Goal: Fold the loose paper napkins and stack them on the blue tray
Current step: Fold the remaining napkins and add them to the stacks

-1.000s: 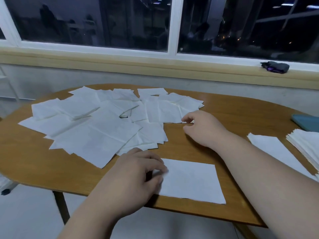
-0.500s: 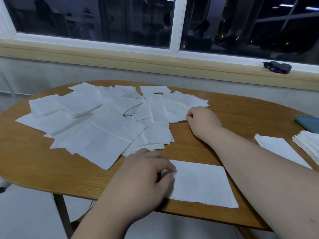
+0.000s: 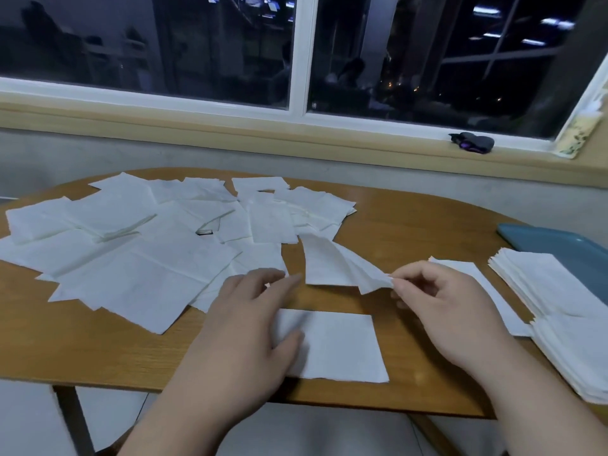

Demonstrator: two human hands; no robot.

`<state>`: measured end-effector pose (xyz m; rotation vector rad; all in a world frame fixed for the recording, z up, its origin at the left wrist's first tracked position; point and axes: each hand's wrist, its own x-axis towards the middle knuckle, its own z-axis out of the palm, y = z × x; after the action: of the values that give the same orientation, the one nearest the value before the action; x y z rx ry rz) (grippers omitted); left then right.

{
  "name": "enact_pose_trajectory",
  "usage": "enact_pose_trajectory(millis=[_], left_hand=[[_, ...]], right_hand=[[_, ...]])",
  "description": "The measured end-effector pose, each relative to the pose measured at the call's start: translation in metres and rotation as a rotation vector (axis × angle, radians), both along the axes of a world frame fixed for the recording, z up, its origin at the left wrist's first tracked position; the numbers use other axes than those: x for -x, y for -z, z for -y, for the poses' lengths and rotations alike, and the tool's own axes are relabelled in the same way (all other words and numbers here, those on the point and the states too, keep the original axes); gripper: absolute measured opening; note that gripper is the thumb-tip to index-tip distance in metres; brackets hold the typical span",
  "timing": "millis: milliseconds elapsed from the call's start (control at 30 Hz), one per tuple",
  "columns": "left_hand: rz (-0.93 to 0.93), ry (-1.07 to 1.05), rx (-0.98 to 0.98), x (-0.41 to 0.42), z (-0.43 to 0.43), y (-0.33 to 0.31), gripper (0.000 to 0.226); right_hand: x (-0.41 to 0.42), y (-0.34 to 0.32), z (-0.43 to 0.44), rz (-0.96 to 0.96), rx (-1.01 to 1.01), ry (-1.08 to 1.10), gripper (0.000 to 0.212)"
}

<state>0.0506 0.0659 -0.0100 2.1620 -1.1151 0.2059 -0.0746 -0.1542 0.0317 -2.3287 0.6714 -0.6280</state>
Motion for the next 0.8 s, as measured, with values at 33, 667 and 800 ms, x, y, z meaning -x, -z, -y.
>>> enact_pose_trajectory(millis=[33, 667, 800], left_hand=[[0.008, 0.003, 0.000, 0.005, 0.005, 0.000, 0.073], [0.034, 0.107, 0.014, 0.049, 0.035, -0.013, 0.021], [-0.074, 0.097, 0.060, 0.059, 0.040, -0.017, 0.030]], right_hand=[[0.014, 0.002, -0.003, 0.009, -0.034, -0.017, 0.012], [0.098, 0.021, 0.013, -0.342, 0.174, -0.421, 0.079], [0.094, 0.030, 0.006, -0.311, 0.366, -0.393, 0.089]])
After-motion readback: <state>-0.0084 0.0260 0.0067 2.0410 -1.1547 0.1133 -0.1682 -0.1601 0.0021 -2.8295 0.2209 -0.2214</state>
